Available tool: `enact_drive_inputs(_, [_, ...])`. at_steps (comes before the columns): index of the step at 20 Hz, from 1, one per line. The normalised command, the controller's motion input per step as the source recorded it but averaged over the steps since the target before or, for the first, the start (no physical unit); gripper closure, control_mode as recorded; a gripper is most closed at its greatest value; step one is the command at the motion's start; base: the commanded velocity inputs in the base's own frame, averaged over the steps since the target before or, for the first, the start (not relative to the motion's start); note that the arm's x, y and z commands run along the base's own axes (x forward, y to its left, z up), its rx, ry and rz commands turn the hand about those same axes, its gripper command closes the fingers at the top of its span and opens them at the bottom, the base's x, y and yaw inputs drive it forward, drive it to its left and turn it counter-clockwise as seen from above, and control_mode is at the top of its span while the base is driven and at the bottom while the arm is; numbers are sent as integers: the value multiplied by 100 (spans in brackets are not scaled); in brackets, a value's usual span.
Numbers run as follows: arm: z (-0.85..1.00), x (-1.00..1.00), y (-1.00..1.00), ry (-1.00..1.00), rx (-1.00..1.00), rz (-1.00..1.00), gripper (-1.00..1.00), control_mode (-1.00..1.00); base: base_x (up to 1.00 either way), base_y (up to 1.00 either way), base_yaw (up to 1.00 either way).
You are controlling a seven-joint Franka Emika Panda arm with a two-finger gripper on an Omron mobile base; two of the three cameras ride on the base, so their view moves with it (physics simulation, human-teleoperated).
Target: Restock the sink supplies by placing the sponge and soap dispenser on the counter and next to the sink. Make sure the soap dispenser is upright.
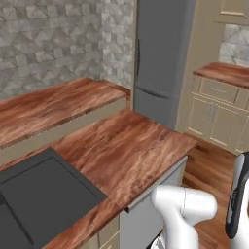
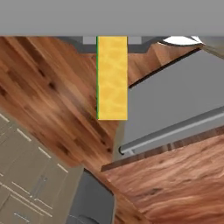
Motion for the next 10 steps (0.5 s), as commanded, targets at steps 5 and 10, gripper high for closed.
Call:
enact_drive_inputs(5, [0, 0, 0, 0, 0, 0, 100, 100, -22, 86, 59])
enact_drive_inputs(10, [0, 0, 0, 0, 0, 0, 100, 100, 14, 74, 53])
